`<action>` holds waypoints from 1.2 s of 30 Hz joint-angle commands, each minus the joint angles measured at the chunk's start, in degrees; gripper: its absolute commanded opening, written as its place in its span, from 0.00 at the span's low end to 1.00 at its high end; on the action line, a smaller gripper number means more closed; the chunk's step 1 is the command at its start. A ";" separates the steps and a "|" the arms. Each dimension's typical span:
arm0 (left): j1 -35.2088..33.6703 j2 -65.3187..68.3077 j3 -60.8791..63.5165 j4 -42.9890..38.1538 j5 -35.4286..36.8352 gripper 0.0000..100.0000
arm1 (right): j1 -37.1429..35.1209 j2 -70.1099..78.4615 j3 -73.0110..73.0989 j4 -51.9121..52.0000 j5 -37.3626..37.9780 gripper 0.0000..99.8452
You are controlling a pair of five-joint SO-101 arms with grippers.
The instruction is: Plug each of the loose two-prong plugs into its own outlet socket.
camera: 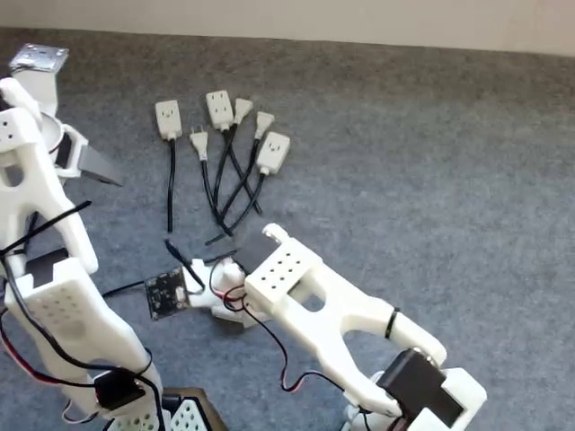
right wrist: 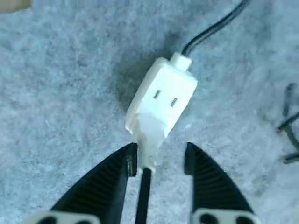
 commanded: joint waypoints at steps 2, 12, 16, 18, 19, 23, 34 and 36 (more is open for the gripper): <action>4.00 -6.90 0.92 0.53 1.85 0.40 | 0.22 -3.91 -8.92 4.88 -5.10 0.20; 11.38 -34.59 17.89 0.53 1.85 0.40 | 11.65 -6.55 -33.89 18.24 -28.75 0.20; 16.13 -50.95 32.66 0.53 0.97 0.40 | 20.35 -7.08 -42.24 26.95 -36.40 0.20; 19.21 -58.24 42.95 0.53 -1.58 0.40 | 25.71 -7.08 -45.67 30.55 -39.82 0.20; 20.53 -61.76 48.57 0.53 -3.16 0.40 | 29.05 -7.25 -46.90 31.08 -41.23 0.20; 23.25 -74.77 70.81 -1.23 -16.18 0.40 | 41.01 -10.24 -41.89 29.23 -42.46 0.20; 23.34 -92.18 102.29 -16.53 -32.88 0.40 | 45.23 -27.21 19.56 -4.26 -42.37 0.20; 23.52 -92.18 103.43 -18.02 -34.46 0.40 | 45.23 -30.11 28.97 -9.80 -42.64 0.20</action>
